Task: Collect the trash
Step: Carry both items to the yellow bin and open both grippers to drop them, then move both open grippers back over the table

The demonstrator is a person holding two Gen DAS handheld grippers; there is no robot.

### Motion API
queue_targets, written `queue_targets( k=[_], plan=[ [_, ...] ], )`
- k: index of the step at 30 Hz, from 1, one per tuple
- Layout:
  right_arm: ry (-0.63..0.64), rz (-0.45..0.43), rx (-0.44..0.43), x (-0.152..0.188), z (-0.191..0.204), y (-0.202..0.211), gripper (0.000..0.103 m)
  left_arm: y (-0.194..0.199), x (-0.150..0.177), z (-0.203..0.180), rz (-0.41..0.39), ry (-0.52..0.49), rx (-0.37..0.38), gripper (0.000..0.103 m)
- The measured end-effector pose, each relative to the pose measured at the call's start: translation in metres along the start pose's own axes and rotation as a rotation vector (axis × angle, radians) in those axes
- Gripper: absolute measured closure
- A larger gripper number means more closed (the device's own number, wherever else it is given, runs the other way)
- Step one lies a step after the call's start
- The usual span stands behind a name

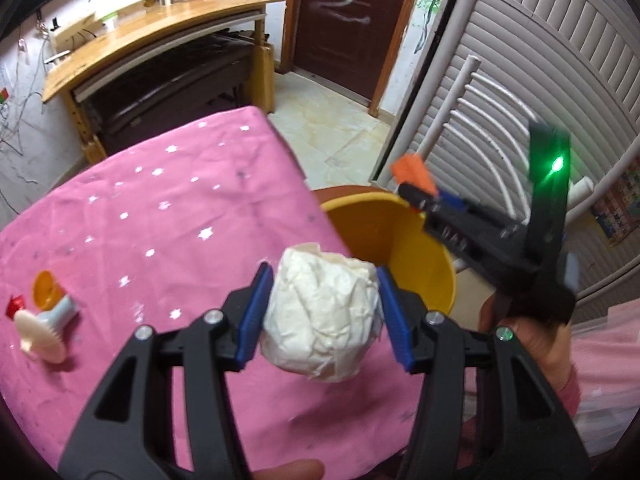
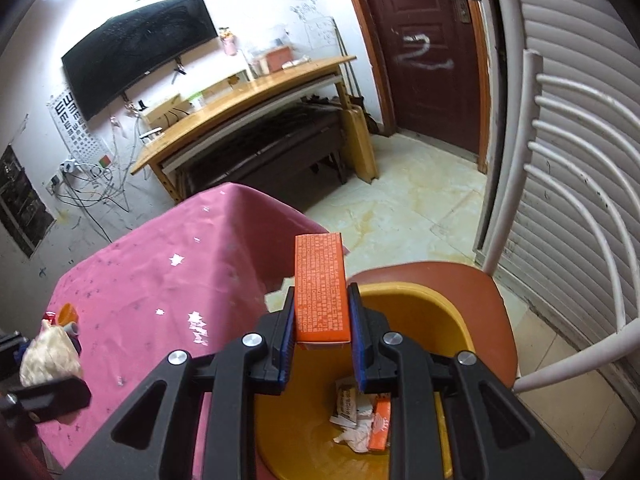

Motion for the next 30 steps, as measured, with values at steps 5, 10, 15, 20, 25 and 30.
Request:
queue_targets(
  k=[5, 10, 15, 20, 25, 30],
  plan=[
    [-0.014, 0.054, 0.031, 0.009, -0.015, -0.016, 0.082, -0.018, -0.017, -0.014, 0.0, 0.026, 0.039, 0.052],
    [-0.051, 0.055, 0.046, 0.011, -0.029, -0.016, 0.056, -0.039, -0.029, -0.031, 0.002, 0.029, 0.072, 0.052],
    [-0.113, 0.032, 0.081, 0.006, -0.055, -0.009, 0.054, -0.05, -0.04, -0.041, -0.027, 0.053, 0.131, 0.049],
    [-0.166, 0.015, 0.113, 0.005, -0.078, -0.004, 0.054, -0.055, -0.045, -0.05, -0.044, 0.048, 0.17, 0.035],
    [-0.156, 0.004, 0.098, 0.004, -0.071, -0.002, 0.054, -0.051, -0.038, -0.05, -0.037, 0.035, 0.156, 0.035],
    [-0.12, -0.012, 0.072, 0.0, -0.052, 0.002, 0.051, -0.036, -0.035, -0.043, -0.058, 0.033, 0.15, 0.035]
  ],
)
Point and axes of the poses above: each gripper's, at about its wrist camera, not at the fingertips, and y roughly against the way its jaws point, z to its left, x to its underside, the point moved 9 cm from there along -y, roughly the way its jaws point, and after that the axes turned 8 degrees about x, right-handed, at the moved point
